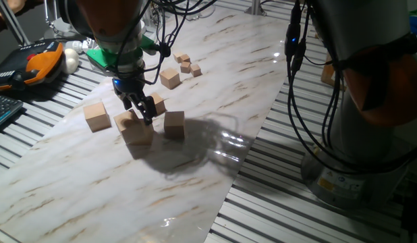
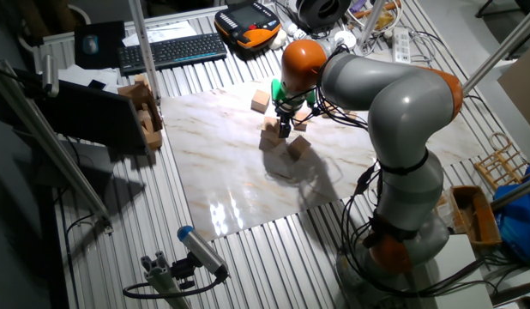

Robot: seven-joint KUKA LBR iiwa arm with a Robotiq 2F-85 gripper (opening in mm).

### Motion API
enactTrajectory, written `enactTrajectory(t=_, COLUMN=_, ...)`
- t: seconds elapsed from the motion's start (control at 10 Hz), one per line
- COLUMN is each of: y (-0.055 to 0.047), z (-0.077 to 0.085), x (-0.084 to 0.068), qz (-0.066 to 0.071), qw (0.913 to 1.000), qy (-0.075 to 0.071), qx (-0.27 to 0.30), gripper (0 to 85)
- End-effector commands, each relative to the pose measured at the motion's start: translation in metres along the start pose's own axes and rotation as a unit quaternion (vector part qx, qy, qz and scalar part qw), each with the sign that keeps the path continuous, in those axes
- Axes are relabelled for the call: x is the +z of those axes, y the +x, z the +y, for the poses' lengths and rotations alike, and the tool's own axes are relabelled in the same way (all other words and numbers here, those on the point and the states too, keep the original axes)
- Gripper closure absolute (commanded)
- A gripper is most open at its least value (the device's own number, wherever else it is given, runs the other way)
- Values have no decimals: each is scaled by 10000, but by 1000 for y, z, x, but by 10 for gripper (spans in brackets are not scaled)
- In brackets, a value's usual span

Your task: Stack the blocks into a cross shape

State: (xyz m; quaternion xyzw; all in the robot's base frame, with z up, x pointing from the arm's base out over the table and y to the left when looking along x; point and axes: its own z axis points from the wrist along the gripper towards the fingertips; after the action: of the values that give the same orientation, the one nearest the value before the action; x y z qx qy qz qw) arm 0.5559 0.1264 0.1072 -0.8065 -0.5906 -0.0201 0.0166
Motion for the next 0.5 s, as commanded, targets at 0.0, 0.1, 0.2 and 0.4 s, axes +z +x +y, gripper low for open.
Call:
enactTrajectory(t=0.0, y=0, z=0, x=-2, qz=-7, qw=10000, qy=23, qx=-24, gripper=0)
enactTrajectory(t=0.1, y=-1, z=1, x=-4, qz=-11, qw=10000, qy=37, qx=-47, gripper=0)
enactTrajectory(t=0.2, y=-2, z=1, x=-6, qz=-21, qw=10000, qy=43, qx=-85, gripper=0)
enactTrajectory(t=0.4, y=-5, z=2, x=-9, qz=-36, qw=9998, qy=94, qx=-170, gripper=0)
